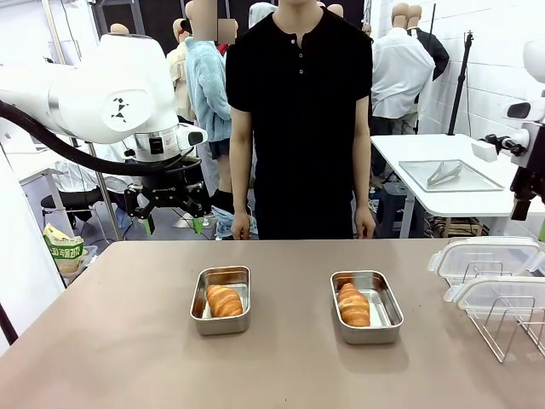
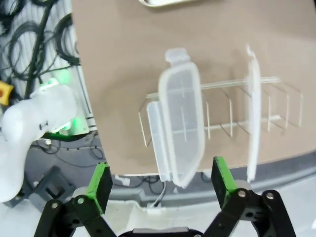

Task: Place the bread in airtight containers.
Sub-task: Pick up one Airtight Container lid and hand it to the human.

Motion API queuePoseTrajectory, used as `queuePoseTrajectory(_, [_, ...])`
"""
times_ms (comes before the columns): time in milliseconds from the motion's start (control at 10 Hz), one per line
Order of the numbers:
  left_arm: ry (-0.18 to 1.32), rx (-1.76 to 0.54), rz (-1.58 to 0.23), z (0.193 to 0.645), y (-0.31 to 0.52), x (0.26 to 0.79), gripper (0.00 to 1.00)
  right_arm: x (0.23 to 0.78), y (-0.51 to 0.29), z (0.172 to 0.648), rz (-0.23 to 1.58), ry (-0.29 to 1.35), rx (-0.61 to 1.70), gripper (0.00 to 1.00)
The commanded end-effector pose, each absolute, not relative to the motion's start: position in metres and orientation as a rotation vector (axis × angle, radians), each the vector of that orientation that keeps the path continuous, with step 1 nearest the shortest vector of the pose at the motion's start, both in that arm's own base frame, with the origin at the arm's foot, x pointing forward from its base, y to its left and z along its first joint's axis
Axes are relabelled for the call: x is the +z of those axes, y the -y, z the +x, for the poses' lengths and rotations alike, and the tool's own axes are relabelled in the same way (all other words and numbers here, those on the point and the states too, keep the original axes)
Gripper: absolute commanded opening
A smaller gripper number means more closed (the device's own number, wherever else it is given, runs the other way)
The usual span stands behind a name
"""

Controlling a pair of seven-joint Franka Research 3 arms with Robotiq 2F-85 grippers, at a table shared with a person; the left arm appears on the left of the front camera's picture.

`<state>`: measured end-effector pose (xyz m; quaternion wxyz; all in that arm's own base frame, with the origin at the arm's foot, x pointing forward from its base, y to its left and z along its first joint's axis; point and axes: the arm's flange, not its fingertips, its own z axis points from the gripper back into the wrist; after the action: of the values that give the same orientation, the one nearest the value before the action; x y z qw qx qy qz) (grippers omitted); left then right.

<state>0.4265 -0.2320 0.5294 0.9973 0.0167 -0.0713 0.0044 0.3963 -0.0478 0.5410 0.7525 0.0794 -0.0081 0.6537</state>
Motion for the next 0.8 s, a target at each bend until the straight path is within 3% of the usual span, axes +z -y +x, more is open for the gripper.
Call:
queuePoseTrajectory(0, [0.144, 0.010, 0.030, 0.426, 0.230, 0.531, 1.00, 0.539, 0.058, 0.385, 0.270, 0.072, 1.607, 1.00])
queuePoseTrajectory(400, [0.144, 0.010, 0.030, 0.426, 0.230, 0.531, 1.00, 0.516, 0.065, 0.369, 0.279, 0.086, 1.747, 1.00])
queuePoseTrajectory(700, [0.144, 0.010, 0.030, 0.426, 0.230, 0.531, 1.00, 0.488, 0.061, 0.368, 0.120, 0.142, 1.667, 1.00])
